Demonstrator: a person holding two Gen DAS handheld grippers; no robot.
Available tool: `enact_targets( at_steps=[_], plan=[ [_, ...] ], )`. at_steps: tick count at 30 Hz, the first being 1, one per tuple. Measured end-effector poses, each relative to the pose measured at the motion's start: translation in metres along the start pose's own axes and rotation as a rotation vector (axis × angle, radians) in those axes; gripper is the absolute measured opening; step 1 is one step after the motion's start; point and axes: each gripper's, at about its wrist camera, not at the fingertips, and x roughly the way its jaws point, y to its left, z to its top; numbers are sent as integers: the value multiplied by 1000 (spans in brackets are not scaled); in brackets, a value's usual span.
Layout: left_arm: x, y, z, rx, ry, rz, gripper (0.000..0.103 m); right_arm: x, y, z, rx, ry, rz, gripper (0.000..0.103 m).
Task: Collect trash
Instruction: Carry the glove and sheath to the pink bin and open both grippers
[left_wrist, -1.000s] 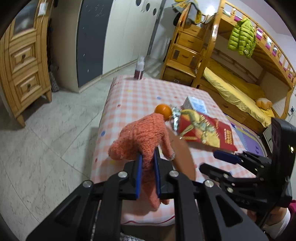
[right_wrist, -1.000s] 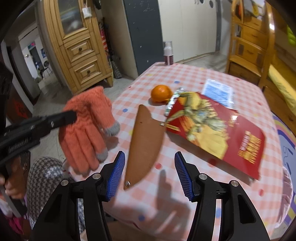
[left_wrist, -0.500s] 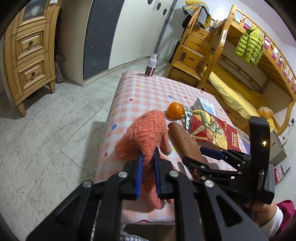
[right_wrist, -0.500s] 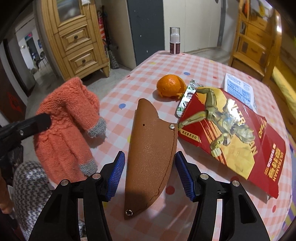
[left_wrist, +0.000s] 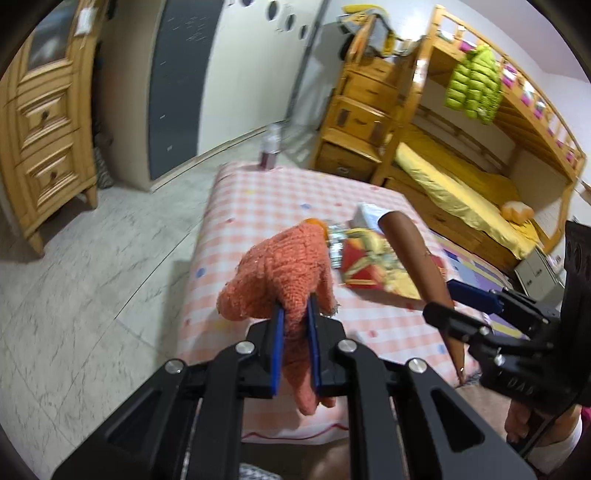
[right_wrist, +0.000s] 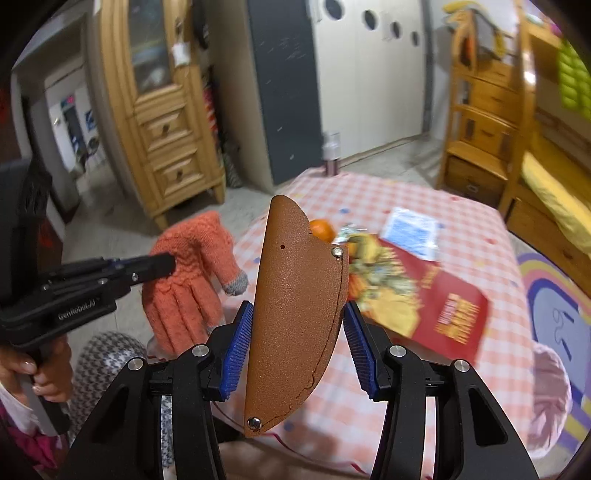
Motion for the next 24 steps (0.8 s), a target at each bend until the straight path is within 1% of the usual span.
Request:
enact_targets(
  at_steps=[3, 5, 6, 8, 10, 11, 13, 16, 17, 21, 24],
  plan=[
    [-1, -27, 4, 59, -3, -33, 10, -20, -23, -4, 55, -29, -35, 50],
    [1, -46, 6, 100, -1, -56, 10, -32, -39, -9, 85, -47, -72, 50],
    [4, -63, 8, 135, 1, -79, 10, -37, -46, -11, 99, -55, -87, 50],
    [6, -84, 11, 175, 3, -107, 10, -48, -63, -18, 141, -75, -115, 50],
    [10, -112, 14, 232, 0, -144, 10, -63, -81, -26, 182, -96, -147, 50],
    [14, -133, 16, 272, -1, -173, 10, -69, -90, -30, 200, -102, -163, 50],
    [20, -156, 17, 309, 2, -202, 10, -81, -110, -39, 240, -114, -204, 51],
    [39, -204, 18, 393, 17, -260, 10, -99, -142, -55, 306, -126, -268, 51],
    [43, -212, 18, 403, 21, -271, 10, -105, -153, -62, 331, -130, -294, 51],
    [70, -263, 14, 479, 58, -354, 10, -125, -192, -86, 416, -135, -390, 51],
    [93, -296, 11, 517, 82, -400, 10, -134, -219, -105, 481, -130, -457, 51]
  ],
)
